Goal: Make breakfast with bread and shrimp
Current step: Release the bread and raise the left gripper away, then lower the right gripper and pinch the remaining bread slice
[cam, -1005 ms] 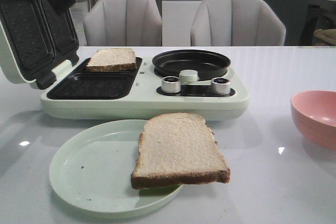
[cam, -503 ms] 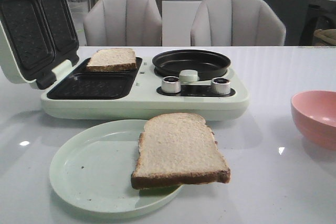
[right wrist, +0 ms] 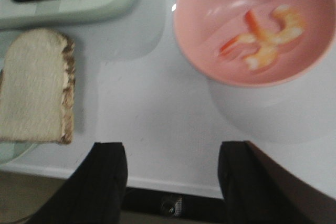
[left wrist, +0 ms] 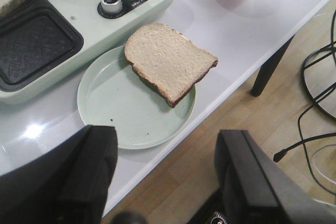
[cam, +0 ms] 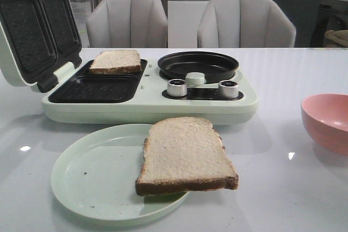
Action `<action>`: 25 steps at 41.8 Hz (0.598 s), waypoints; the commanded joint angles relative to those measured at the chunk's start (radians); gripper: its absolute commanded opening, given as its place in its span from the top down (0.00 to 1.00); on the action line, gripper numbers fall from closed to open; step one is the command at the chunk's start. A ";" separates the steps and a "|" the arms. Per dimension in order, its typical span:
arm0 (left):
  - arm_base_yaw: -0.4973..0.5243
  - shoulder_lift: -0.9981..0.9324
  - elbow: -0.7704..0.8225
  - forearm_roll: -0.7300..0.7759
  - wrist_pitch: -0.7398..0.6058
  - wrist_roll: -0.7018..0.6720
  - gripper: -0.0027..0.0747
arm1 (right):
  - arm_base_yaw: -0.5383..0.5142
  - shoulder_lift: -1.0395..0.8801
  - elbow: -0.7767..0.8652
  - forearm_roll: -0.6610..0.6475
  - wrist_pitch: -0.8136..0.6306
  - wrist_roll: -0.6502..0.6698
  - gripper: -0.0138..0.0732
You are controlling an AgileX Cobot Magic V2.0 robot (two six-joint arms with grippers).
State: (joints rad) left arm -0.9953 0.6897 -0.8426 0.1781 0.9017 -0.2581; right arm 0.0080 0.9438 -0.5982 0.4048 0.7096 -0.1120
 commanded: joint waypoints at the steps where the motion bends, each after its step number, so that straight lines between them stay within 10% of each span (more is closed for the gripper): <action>1: -0.007 -0.001 -0.026 0.007 -0.096 -0.003 0.38 | 0.060 0.083 -0.035 0.120 -0.026 -0.080 0.32; 17: -0.007 -0.001 -0.026 0.007 -0.099 -0.003 0.38 | 0.320 0.452 -0.067 0.356 -0.167 -0.205 0.32; 25: -0.007 -0.001 -0.026 0.007 -0.099 -0.003 0.38 | 0.321 0.560 -0.145 0.464 -0.095 -0.332 0.17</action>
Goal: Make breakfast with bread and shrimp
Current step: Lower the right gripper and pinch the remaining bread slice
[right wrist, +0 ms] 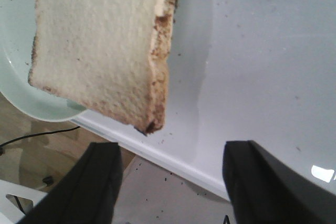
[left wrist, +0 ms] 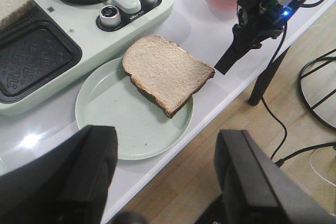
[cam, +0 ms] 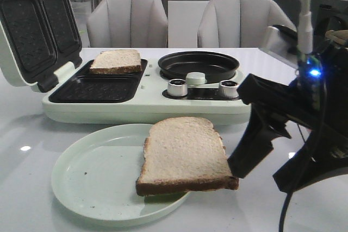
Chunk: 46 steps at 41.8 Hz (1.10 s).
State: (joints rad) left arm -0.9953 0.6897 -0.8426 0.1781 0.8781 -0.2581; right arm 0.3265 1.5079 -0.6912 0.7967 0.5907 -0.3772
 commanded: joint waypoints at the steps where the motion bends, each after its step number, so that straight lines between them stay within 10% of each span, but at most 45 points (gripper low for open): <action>1: -0.007 -0.001 -0.026 0.007 -0.076 -0.003 0.38 | 0.003 0.006 -0.059 0.089 0.026 -0.079 0.15; 28: -0.007 -0.001 -0.026 0.007 -0.076 -0.003 0.38 | 0.003 0.238 -0.226 0.211 0.114 -0.191 0.16; 46: -0.007 -0.001 -0.026 0.007 -0.076 -0.003 0.38 | 0.003 0.236 -0.226 0.211 0.141 -0.192 0.68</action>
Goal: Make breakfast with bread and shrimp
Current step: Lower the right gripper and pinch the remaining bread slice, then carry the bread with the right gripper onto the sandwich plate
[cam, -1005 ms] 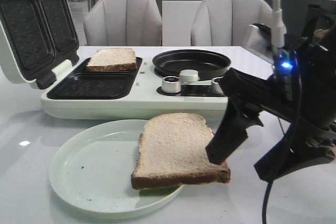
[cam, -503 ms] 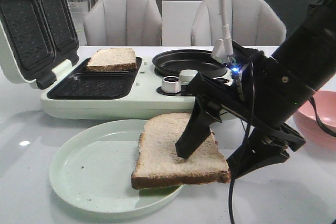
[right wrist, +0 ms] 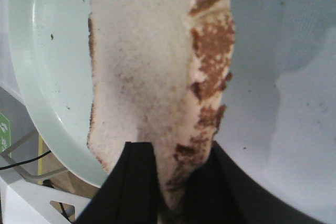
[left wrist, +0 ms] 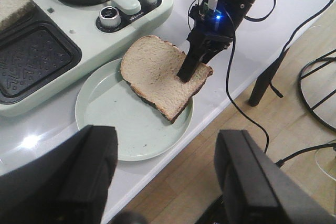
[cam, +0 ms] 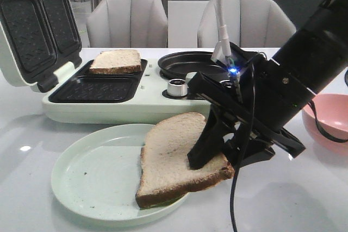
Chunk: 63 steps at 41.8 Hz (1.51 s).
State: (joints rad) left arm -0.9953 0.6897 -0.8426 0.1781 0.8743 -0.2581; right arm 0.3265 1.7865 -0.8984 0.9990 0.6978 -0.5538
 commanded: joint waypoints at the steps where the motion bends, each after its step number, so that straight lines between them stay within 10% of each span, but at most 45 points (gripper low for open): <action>1: -0.007 -0.001 -0.026 0.007 -0.072 -0.003 0.38 | 0.003 -0.044 -0.019 0.009 0.038 -0.015 0.69; 23: -0.007 -0.001 -0.026 0.007 -0.072 -0.003 0.38 | 0.003 -0.309 -0.063 0.024 0.068 -0.035 0.72; 32: -0.007 -0.001 -0.026 0.007 -0.073 -0.003 0.38 | 0.037 -0.298 -0.158 0.221 -0.044 -0.131 0.72; 63: -0.007 -0.001 -0.026 0.007 -0.126 -0.003 0.38 | 0.140 0.291 -0.739 0.484 -0.038 -0.233 0.70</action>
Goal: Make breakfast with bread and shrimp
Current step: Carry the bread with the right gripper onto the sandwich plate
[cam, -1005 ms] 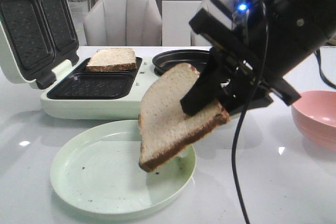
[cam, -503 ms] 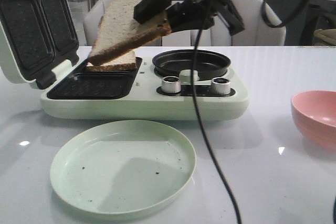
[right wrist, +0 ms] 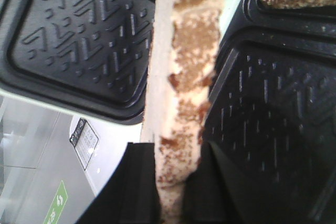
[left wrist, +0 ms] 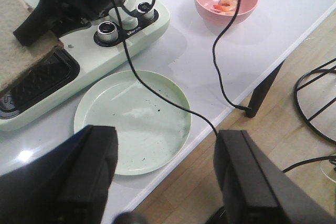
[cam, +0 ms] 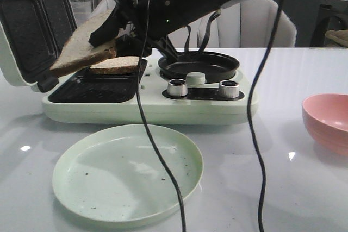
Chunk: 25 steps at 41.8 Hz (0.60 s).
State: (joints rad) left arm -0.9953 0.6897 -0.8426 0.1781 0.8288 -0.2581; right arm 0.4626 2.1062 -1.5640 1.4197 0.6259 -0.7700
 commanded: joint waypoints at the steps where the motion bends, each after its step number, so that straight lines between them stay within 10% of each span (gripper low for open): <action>1: -0.007 -0.001 -0.026 0.007 -0.080 -0.003 0.38 | 0.004 -0.016 -0.081 0.064 0.033 -0.017 0.68; 12: -0.007 -0.001 -0.026 0.007 -0.080 -0.003 0.38 | 0.002 0.009 -0.094 0.057 0.004 -0.017 0.23; 25: -0.007 -0.001 -0.026 0.022 -0.080 -0.003 0.38 | -0.061 -0.059 -0.094 -0.145 0.057 -0.002 0.22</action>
State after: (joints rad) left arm -0.9953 0.6897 -0.8426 0.1820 0.8288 -0.2581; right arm 0.4263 2.1569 -1.6224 1.2919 0.6408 -0.7700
